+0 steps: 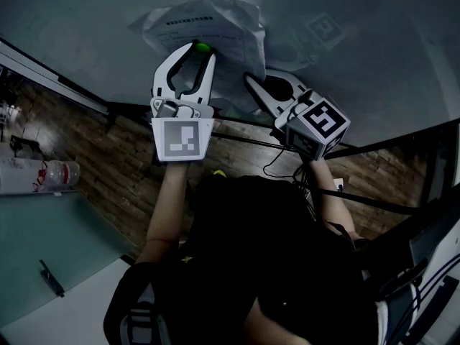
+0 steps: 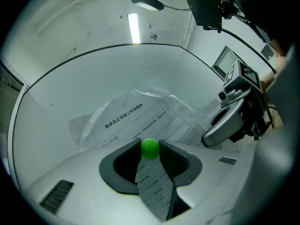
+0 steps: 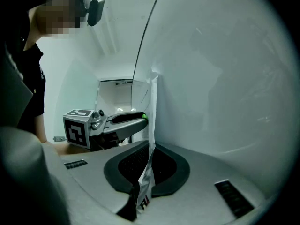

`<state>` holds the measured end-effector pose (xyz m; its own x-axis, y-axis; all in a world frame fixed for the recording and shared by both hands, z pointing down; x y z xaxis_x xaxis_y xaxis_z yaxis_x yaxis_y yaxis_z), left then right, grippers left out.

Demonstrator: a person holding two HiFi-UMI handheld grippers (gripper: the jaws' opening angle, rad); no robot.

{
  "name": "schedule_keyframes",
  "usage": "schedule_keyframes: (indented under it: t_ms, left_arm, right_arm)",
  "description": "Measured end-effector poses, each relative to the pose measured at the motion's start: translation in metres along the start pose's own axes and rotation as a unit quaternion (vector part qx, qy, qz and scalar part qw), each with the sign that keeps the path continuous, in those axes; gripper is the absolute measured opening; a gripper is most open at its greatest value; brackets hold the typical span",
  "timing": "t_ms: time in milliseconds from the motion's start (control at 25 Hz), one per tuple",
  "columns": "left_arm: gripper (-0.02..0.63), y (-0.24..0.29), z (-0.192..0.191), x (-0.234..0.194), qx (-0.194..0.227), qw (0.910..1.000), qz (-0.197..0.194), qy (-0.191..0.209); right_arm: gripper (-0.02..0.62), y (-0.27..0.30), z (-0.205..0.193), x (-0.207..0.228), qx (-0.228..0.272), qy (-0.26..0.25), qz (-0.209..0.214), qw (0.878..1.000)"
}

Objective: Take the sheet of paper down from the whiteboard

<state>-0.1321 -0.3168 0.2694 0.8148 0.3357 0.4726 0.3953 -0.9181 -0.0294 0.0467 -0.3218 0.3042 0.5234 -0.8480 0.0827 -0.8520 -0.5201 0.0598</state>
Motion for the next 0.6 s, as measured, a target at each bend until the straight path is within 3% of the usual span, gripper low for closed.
schedule_keyframes:
  t_ms: [600]
  left_arm:
    - [0.140, -0.0043, -0.0020, -0.0032, -0.012, 0.9999, -0.004, 0.000]
  right_arm:
    - [0.014, 0.0053, -0.0064, 0.0072, 0.000, 0.000, -0.003, 1.000]
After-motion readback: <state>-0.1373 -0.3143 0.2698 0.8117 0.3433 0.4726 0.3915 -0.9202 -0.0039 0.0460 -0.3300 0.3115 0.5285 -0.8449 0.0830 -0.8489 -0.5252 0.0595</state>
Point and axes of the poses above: the fingertips, and each gripper's own axes: y forward along the fingers, x to its right, z out of its top, the point moved 9 cm from there along -y, backward along the fingers, and after that the axes turned 5 degrees about -x, right-handed, at the moved point
